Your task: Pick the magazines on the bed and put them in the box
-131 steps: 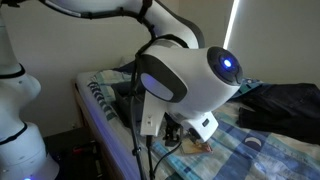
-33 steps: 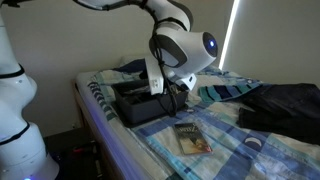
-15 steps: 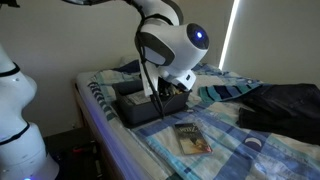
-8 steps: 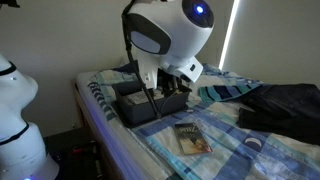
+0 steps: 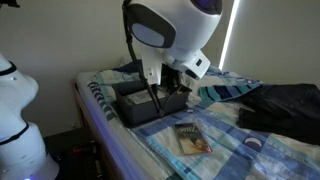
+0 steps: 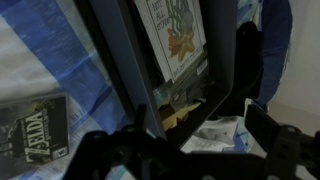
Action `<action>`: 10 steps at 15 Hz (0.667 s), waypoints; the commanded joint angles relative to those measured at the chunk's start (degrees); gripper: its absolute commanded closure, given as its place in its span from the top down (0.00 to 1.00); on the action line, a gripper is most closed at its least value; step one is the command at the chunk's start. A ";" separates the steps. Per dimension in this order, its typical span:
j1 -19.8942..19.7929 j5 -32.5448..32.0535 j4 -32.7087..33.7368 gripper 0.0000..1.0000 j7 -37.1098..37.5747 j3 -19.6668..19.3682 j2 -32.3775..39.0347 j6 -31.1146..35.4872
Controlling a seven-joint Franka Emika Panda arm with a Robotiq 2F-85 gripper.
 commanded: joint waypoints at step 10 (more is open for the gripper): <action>-3.46 1.14 2.07 1.00 1.26 -2.38 8.45 1.46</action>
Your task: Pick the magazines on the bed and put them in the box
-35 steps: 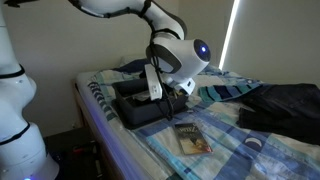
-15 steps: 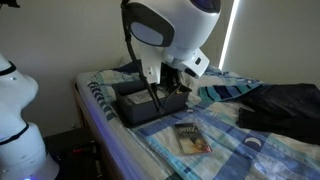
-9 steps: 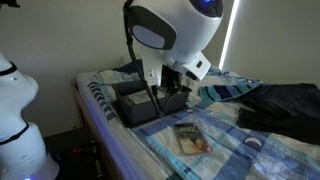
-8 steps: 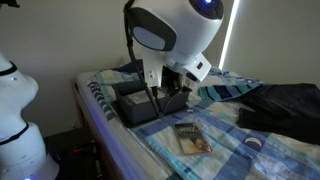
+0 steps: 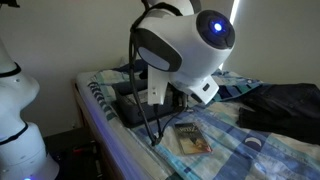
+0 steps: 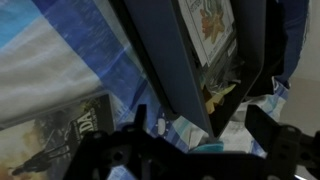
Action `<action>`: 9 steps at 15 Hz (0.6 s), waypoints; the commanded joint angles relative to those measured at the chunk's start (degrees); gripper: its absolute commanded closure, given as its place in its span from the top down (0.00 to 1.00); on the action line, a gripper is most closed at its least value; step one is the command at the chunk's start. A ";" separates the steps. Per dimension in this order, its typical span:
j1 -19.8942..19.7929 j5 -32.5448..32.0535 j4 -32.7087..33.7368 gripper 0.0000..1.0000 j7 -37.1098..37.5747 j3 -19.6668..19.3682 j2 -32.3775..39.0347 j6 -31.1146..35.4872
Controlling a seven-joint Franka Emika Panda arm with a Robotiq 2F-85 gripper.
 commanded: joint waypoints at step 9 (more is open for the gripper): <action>-5.25 -5.51 1.33 1.00 0.65 -2.77 5.18 1.08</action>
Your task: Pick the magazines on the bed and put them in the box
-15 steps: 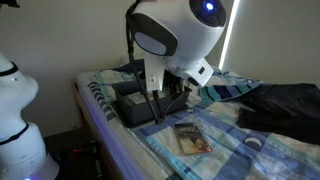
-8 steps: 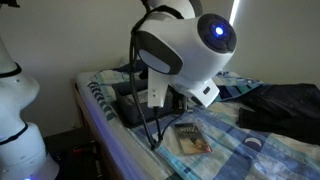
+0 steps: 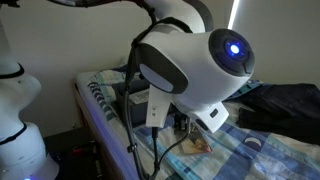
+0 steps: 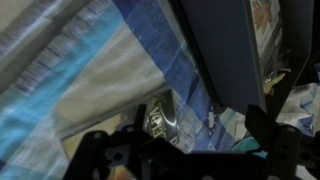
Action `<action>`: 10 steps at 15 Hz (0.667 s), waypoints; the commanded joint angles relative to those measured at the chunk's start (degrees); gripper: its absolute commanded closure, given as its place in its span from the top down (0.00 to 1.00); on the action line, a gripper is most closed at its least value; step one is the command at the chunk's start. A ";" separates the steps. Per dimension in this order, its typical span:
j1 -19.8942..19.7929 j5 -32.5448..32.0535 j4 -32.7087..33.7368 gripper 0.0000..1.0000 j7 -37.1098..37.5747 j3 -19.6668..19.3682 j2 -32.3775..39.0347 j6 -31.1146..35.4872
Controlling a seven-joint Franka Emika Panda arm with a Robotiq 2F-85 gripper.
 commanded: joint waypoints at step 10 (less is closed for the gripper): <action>-5.56 0.91 1.27 1.00 -0.09 -2.46 5.12 0.78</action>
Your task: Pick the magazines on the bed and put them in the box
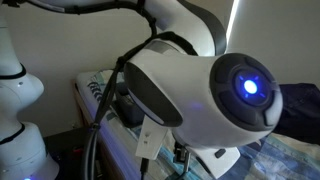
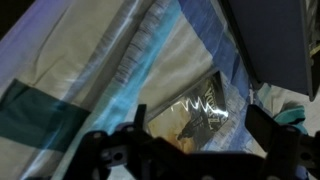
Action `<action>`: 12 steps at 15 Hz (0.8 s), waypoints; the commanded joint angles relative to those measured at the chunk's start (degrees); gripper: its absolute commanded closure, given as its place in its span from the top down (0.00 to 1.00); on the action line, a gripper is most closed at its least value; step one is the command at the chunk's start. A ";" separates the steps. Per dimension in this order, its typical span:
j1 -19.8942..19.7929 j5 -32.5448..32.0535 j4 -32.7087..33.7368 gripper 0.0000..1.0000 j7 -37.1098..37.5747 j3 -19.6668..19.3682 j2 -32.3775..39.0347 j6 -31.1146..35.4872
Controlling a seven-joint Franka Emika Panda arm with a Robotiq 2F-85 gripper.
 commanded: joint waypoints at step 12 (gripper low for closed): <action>-1.09 6.58 5.07 1.00 0.79 1.94 8.41 0.40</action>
